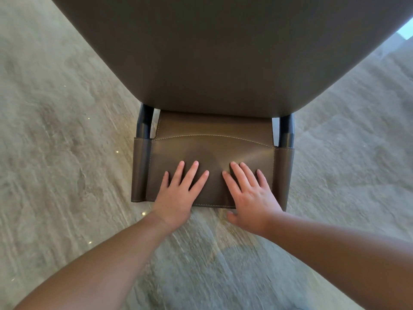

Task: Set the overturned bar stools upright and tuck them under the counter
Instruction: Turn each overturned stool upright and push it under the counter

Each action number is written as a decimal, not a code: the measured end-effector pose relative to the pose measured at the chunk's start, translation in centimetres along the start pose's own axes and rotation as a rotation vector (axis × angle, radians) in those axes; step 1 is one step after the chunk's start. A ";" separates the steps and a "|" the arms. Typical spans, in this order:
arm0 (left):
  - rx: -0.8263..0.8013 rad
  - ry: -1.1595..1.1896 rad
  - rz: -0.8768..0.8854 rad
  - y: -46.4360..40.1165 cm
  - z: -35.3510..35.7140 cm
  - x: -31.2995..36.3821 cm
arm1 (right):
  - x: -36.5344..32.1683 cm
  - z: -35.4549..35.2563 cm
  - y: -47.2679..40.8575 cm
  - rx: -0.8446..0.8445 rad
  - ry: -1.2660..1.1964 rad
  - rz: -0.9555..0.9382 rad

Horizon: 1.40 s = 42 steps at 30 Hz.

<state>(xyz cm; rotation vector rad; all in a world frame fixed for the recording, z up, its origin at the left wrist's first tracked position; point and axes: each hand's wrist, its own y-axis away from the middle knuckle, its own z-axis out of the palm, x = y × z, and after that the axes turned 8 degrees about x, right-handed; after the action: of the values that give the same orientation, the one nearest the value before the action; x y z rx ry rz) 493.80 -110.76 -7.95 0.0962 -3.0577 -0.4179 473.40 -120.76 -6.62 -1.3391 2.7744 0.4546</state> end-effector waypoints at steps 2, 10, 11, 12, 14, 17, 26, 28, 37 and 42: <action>0.004 -0.001 0.016 0.1 -0.7 0.0 | -0.3 -0.1 -0.2 -0.013 0.026 -0.015; -0.039 0.029 0.018 0.4 -2.0 0.0 | -0.4 -0.5 -0.7 -0.055 0.068 -0.008; -0.040 0.024 0.024 0.4 -2.1 -0.2 | -0.5 -0.5 -0.8 -0.059 0.070 -0.010; -0.041 0.018 0.030 0.4 -2.1 -0.4 | -0.7 -0.5 -0.9 -0.061 0.072 -0.018; -0.036 0.009 0.039 0.5 -2.2 -0.8 | -1.0 -0.7 -1.0 -0.057 0.072 -0.038; 0.017 -0.010 0.087 0.8 -3.6 -1.0 | -0.9 -2.0 -1.1 -0.055 0.060 -0.080; 0.127 -0.048 0.117 2.2 -12.4 -1.2 | -1.3 -11.0 0.3 -0.037 0.021 -0.180; 0.126 -0.005 0.081 2.6 -15.9 -0.9 | -1.4 -14.6 0.8 -0.031 -0.014 -0.172; 0.228 0.052 0.055 2.1 -36.6 -2.8 | -1.3 -35.9 1.0 0.039 -0.035 -0.058; 0.268 0.046 0.006 -0.2 -49.5 -4.6 | -0.6 -48.6 -0.9 0.140 -0.010 0.039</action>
<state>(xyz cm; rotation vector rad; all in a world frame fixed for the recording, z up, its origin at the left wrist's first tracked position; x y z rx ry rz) 501.50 -123.80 39.38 0.1052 -3.0482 -0.0033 479.41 -134.06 39.80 -1.2517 2.7691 0.2616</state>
